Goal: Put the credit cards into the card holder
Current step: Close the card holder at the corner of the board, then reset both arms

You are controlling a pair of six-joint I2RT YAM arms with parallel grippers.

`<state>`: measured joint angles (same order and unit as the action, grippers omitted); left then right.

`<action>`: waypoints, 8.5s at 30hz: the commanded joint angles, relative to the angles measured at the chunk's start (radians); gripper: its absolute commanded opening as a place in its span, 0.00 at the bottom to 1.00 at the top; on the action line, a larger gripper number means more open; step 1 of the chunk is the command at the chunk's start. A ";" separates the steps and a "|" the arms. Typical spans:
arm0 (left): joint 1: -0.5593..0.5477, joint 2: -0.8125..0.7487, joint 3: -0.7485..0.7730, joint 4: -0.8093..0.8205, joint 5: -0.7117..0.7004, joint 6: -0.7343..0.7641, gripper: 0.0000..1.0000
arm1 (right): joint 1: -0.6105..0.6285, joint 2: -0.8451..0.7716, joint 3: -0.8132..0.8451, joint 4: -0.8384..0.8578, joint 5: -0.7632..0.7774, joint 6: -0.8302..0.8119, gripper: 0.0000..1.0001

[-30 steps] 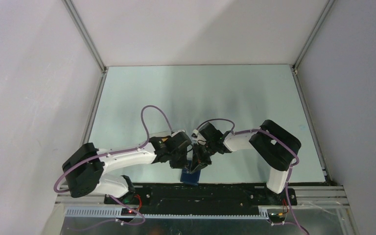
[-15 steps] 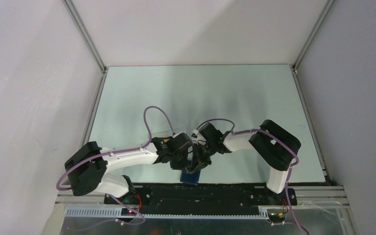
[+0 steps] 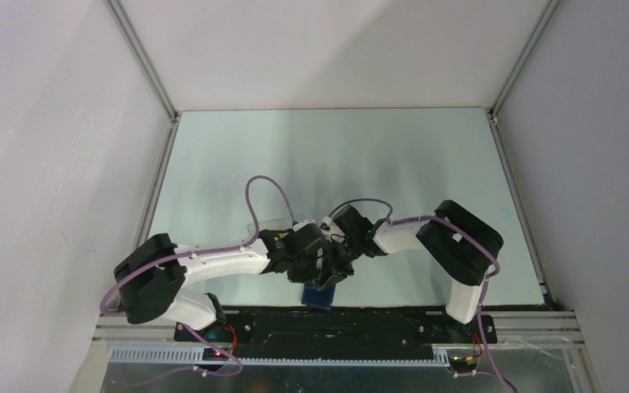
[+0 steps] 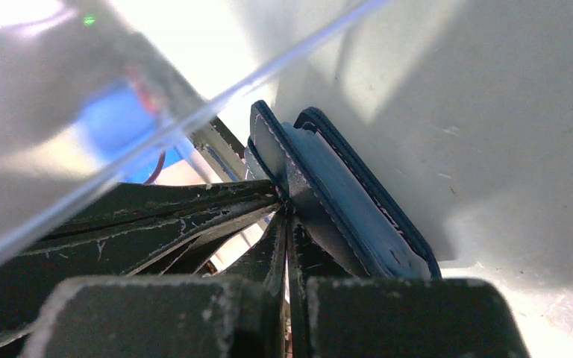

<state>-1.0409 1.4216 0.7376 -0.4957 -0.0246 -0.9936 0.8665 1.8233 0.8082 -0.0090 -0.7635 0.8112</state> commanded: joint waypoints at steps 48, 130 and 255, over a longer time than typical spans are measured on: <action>-0.024 -0.062 -0.001 -0.048 0.052 -0.045 0.00 | 0.026 0.066 -0.017 -0.058 0.150 -0.030 0.00; 0.021 -0.067 -0.037 0.055 0.032 -0.064 0.00 | 0.018 -0.056 -0.017 -0.070 0.155 -0.007 0.00; 0.946 -0.341 -0.249 0.827 -0.606 0.730 1.00 | -0.782 -0.742 -0.536 0.559 1.126 -0.672 0.99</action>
<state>-0.1188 1.0492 0.4877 0.1181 -0.4984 -0.3912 0.0872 1.0332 0.2989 0.2386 0.2306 0.2222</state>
